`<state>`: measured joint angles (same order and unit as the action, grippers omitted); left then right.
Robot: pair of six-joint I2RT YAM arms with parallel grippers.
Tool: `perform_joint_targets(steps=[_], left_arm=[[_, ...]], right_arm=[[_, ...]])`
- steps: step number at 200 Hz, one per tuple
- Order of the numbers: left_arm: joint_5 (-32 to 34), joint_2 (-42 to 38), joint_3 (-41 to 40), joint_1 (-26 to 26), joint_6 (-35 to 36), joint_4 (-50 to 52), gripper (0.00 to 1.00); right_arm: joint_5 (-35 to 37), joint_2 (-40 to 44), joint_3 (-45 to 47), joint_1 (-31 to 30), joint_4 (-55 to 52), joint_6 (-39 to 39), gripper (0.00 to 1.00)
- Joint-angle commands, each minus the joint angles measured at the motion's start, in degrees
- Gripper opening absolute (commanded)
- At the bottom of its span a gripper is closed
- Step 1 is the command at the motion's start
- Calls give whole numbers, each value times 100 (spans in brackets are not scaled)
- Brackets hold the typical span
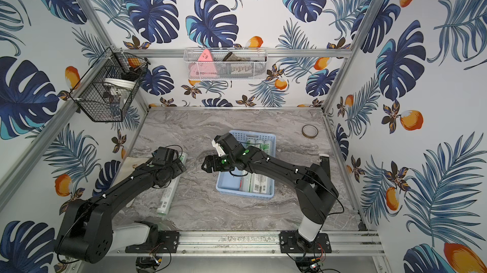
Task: Put the plastic wrap into the basket
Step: Pick up the plastic wrap from the center of the board.
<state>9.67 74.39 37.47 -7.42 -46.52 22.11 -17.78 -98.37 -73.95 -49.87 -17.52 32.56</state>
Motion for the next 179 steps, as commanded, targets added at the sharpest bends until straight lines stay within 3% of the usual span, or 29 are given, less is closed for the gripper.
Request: perform_joint_targets(steps=[1, 39, 92, 179], left_arm=[[-128, 141, -20, 14, 69, -120, 92], [-211, 125, -203, 4, 101, -367, 89], [-657, 371, -276, -31, 235, -690, 75], [-438, 738, -164, -445, 603, -667, 62]], right_arm=[[47, -31, -66, -14, -63, 49, 88], [52, -93, -119, -14, -103, 29, 89], [54, -73, -69, -14, -120, 32, 89], [282, 72, 56, -14, -236, -42, 90]])
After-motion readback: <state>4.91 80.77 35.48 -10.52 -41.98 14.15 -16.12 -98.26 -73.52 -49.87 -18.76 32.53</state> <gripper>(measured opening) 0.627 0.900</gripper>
